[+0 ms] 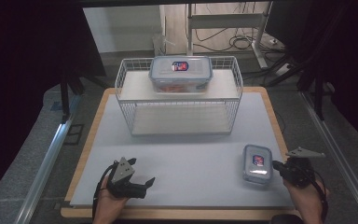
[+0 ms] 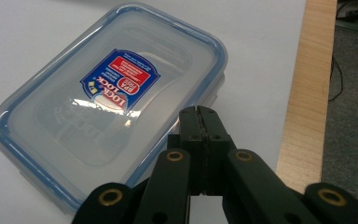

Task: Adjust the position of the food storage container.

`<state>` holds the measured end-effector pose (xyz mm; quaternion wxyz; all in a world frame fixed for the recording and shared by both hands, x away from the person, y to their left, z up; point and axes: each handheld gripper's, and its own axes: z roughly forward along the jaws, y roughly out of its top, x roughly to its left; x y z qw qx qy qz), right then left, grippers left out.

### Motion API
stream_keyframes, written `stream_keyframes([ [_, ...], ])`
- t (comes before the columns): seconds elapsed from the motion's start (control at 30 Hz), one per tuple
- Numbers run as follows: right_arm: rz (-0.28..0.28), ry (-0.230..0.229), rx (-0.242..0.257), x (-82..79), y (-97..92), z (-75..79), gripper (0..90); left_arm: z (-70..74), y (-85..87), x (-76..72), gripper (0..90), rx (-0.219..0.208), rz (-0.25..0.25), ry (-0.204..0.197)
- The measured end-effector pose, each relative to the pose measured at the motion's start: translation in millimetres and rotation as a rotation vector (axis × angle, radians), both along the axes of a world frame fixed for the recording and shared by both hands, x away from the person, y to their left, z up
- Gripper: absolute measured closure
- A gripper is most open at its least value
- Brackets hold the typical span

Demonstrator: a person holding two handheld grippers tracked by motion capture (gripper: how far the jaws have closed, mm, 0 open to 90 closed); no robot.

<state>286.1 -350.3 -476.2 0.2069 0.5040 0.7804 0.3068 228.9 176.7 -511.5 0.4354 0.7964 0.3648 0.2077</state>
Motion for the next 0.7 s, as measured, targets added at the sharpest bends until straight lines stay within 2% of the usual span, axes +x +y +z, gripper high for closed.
stream_keyframes([
  [0.1, -0.008, 0.003, -0.010, 1.6, 0.1, -1.9, 89.4, -0.5, -0.8, 0.5, 4.7, -0.002, -0.002, 0.004],
  [0.3, 0.014, 0.008, 0.027, 3.1, 4.5, -2.9, 89.4, -0.9, -2.1, 0.8, 4.7, -0.003, -0.007, 0.007],
  [0.7, 0.128, 0.034, 0.075, 3.3, 36.5, -5.3, 89.4, -1.9, -3.4, 1.5, 4.7, 0.001, -0.012, 0.015],
])
